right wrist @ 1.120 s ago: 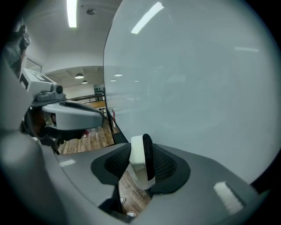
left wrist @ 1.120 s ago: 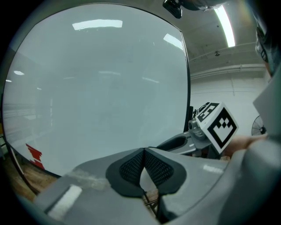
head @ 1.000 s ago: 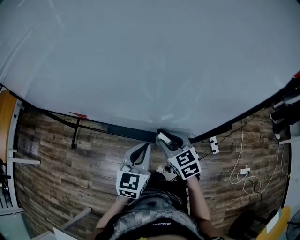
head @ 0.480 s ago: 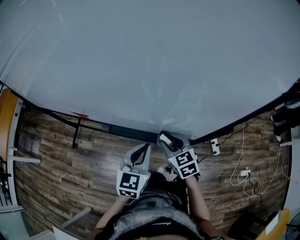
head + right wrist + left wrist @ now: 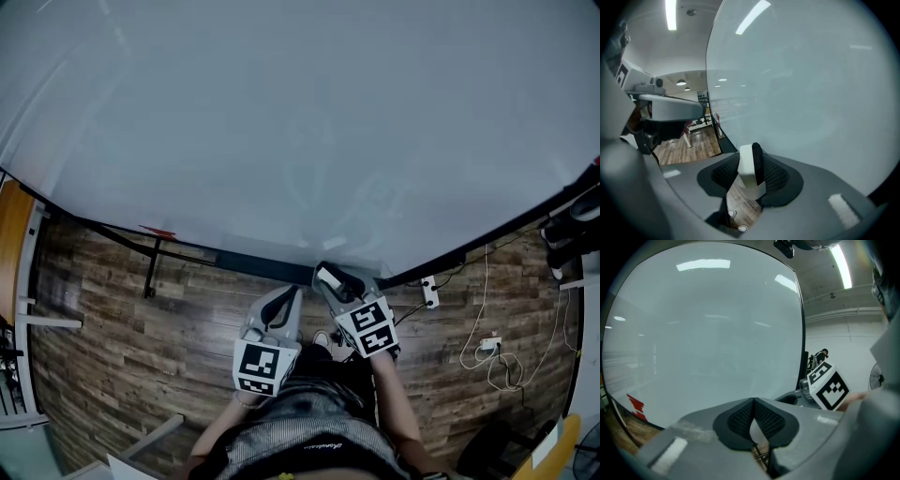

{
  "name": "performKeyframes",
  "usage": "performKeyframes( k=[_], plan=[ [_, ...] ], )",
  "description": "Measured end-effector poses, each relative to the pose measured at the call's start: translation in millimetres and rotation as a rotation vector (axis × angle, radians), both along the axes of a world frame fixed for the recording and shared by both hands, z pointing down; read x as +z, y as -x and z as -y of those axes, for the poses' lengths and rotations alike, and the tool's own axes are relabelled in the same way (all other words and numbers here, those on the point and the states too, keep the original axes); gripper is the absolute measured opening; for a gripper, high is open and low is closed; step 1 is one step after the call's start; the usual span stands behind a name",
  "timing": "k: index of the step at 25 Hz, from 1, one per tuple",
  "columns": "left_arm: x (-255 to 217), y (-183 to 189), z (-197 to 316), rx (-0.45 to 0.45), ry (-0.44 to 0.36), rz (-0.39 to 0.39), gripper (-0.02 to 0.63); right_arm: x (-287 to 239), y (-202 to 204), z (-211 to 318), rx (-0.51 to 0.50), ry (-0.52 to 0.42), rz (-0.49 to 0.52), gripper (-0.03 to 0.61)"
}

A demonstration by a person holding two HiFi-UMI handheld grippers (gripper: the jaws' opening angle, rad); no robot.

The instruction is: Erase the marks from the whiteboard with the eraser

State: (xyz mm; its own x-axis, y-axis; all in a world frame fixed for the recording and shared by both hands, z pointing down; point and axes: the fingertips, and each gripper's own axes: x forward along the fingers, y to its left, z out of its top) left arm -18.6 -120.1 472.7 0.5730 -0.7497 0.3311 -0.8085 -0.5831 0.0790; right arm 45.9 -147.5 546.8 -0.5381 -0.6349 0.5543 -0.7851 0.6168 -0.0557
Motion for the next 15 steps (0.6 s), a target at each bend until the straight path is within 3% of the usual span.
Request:
performKeyframes(
  k=[15],
  plan=[
    [-0.7,-1.4,-0.4,-0.003,-0.004,0.000,0.000,0.7,-1.5,-0.1,-0.002,0.003,0.004,0.155]
  ],
)
